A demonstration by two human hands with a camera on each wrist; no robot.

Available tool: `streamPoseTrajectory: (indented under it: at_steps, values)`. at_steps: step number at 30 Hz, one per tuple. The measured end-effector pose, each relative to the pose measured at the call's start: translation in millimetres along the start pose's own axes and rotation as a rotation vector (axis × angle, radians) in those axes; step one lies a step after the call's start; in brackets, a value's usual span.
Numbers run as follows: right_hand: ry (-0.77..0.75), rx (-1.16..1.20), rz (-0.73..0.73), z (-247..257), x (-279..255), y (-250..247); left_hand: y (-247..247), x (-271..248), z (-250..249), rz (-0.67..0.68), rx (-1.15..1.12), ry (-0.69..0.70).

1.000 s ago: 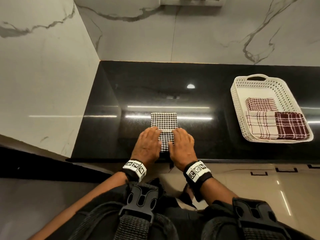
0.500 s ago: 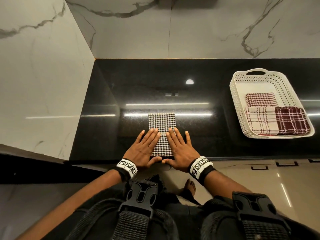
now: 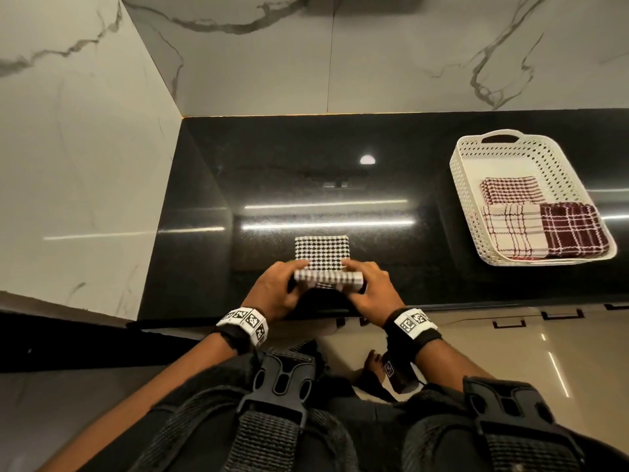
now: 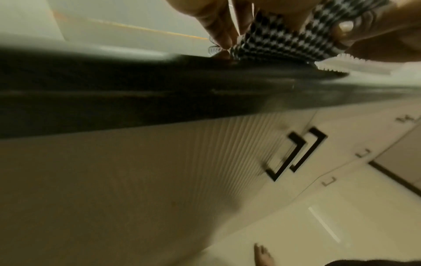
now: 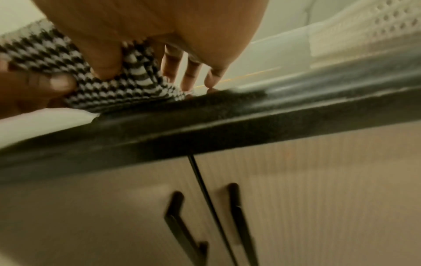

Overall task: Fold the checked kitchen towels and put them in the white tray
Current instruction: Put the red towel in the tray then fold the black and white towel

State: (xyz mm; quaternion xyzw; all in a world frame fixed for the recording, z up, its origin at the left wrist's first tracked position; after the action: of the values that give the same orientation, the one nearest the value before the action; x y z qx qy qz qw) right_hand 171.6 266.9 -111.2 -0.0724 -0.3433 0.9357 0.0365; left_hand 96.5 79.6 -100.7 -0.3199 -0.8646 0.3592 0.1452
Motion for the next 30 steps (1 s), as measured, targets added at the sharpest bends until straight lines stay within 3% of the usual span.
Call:
streamPoseTrajectory:
  at_steps: [4, 10, 15, 19, 22, 24, 26, 28, 30]
  values:
    - [0.174, 0.212, -0.118, -3.4, 20.0, -7.0, -8.7, 16.9, 10.7, -0.084, -0.06, -0.216]
    - [0.306, -0.01, -0.172, 0.0, 34.2, -4.0, -2.6, 25.7, 12.7, -0.12, 0.08, -0.379]
    - [0.341, -0.196, -0.126, 0.6, 46.0, -4.1, -1.4, 32.7, 0.7, -0.091, 0.26, -0.384]
    - [0.339, -0.315, -0.083, 1.8, 48.9, -0.3, -1.0, 34.1, 3.3, -0.051, 0.287, -0.399]
    - [0.376, -0.307, -0.137, 2.4, 43.6, -8.3, -0.3, 33.4, 4.7, -0.042, 0.273, -0.421]
    - [0.284, -0.434, -0.216, 18.9, 41.0, -17.7, -9.7, 34.4, -4.7, -0.132, 0.326, -0.336]
    - [0.109, -0.544, -0.118, 40.8, 44.3, -3.6, -8.3, 38.6, -24.4, -0.178, 0.48, -0.132]
    - [0.003, -0.587, 0.082, 47.6, 46.2, 26.4, 11.6, 42.6, -31.6, -0.065, 0.568, 0.036]
    - [0.018, -0.62, 0.192, 33.7, 47.7, 41.4, 28.5, 46.3, -23.3, 0.069, 0.622, 0.093]
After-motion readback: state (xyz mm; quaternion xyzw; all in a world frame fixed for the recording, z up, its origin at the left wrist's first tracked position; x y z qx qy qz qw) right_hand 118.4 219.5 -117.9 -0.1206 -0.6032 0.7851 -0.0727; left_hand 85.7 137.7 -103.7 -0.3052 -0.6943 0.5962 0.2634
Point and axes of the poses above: each hand's wrist, its own x-axis towards the middle knuckle, its own y-axis out of the palm, z = x × y, the point moved 10 cm from there along x, towards the middle knuckle, and after that the axes turned 3 degrees about z, right-handed, at the moved point
